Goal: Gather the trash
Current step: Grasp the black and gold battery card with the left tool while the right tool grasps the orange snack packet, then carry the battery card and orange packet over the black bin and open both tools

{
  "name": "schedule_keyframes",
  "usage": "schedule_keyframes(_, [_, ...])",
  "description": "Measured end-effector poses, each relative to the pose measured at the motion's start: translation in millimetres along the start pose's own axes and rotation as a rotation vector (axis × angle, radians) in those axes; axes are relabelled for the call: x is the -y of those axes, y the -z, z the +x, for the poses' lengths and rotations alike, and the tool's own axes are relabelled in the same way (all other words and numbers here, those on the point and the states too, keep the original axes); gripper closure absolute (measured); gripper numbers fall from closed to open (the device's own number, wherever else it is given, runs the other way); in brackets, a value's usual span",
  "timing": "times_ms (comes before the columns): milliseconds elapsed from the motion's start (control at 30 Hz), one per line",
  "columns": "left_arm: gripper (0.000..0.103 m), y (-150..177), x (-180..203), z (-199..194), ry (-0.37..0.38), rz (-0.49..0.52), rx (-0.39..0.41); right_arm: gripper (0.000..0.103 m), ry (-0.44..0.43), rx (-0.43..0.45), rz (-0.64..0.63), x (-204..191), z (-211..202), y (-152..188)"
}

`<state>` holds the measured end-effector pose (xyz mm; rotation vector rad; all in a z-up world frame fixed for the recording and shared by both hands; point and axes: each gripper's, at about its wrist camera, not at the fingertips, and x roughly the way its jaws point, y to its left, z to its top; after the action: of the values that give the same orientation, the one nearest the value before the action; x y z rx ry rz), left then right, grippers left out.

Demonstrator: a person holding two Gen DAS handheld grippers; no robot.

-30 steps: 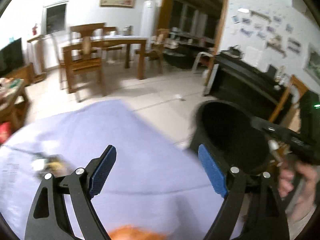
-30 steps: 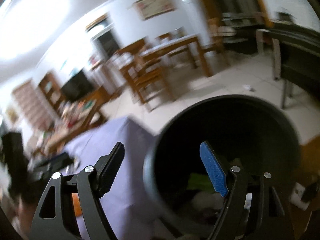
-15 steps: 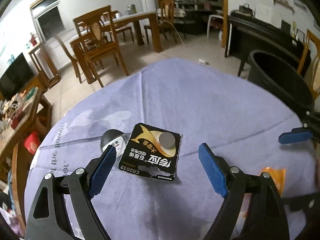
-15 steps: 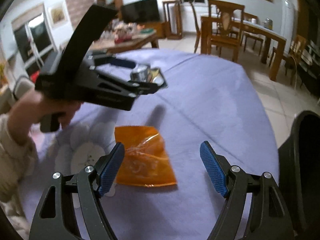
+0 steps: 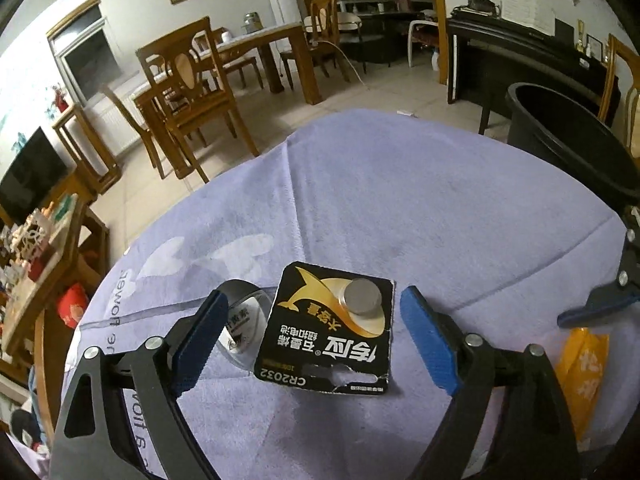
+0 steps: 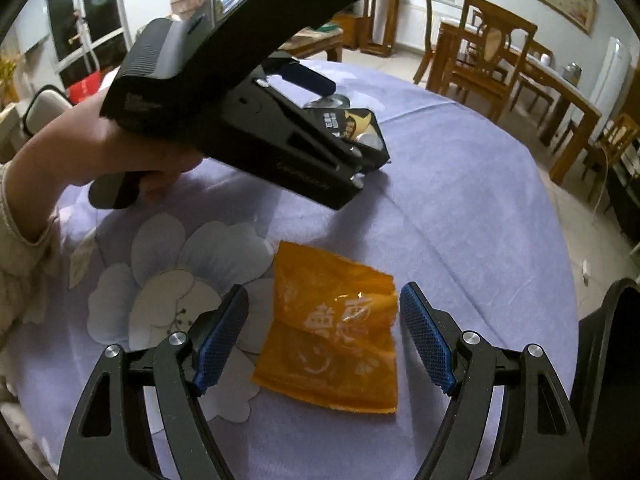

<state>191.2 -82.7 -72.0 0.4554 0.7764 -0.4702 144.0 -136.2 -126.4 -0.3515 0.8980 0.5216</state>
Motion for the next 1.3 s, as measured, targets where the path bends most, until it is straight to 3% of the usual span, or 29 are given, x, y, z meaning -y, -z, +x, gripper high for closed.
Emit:
schedule_keyframes(33, [0.034,0.6,2.4,-1.5,-0.017,0.017,0.007,0.046,-0.017,0.004,0.011,1.4,-0.6,-0.5])
schedule_keyframes(67, [0.045,1.0,4.8,-2.6,-0.038,0.035,0.010,0.047,-0.029,0.008,0.018,2.8,-0.9,1.2])
schedule_keyframes(100, [0.049,0.7,5.3,-3.4,-0.057,0.046,0.010,0.048,-0.025,0.012,0.022,3.8,-2.1,1.7])
schedule_keyframes(167, [0.051,0.3,1.4,-6.1,-0.023,0.017,0.016,0.049,-0.019,0.020,0.038,8.3,-5.6,3.0])
schedule_keyframes(200, [0.069,0.1,-0.1,-9.3,-0.006,-0.002,0.028,0.049,-0.022,0.035,0.045,11.2,-9.3,4.0])
schedule_keyframes(267, [0.084,-0.3,-6.1,-15.5,0.039,-0.048,0.035,0.049,-0.024,0.057,0.062,17.0,-16.8,7.1])
schedule_keyframes(367, [0.084,4.2,-8.6,-24.9,0.094,-0.104,0.055,0.049,-0.029,0.098,0.112,30.4,-32.2,14.7])
schedule_keyframes(667, [0.080,3.4,26.3,-17.9,0.142,-0.065,-0.010,0.049,-0.051,0.150,0.215,64.2,-63.8,39.8])
schedule_keyframes(733, [0.063,1.5,39.7,-12.5,0.145,-0.051,-0.036,0.049,-0.056,0.140,0.226,67.3,-64.5,44.4])
schedule_keyframes(767, [0.033,-0.5,40.6,-11.7,0.125,-0.053,-0.033,0.049,-0.055,0.136,0.232,69.3,-64.1,46.2])
schedule_keyframes(800, [0.012,-2.0,44.2,-11.1,0.114,-0.056,-0.033,0.047,-0.056,0.131,0.236,70.2,-63.8,48.1])
schedule_keyframes(833, [0.010,-4.4,49.8,-10.4,0.106,-0.057,-0.033,0.047,-0.055,0.127,0.238,71.8,-63.6,48.9])
schedule_keyframes(967, [0.012,-8.8,60.0,-3.3,0.099,-0.050,-0.051,0.046,-0.055,0.121,0.237,71.6,-63.9,55.9])
schedule_keyframes(1033, [0.021,-7.0,53.3,-2.0,0.152,-0.104,-0.055,0.046,-0.063,0.123,0.240,65.3,-63.6,56.2])
schedule_keyframes(1100, [0.036,-7.7,51.7,-3.8,0.137,-0.109,-0.042,0.046,-0.064,0.127,0.230,63.0,-64.9,56.5])
schedule_keyframes(1167, [0.044,-6.7,50.7,-5.0,0.129,-0.113,-0.032,0.047,-0.066,0.127,0.217,63.0,-65.2,56.2])
schedule_keyframes(1300, [0.045,-2.2,49.6,-7.8,0.127,-0.125,-0.026,0.048,-0.053,0.142,0.214,64.4,-72.8,56.8])
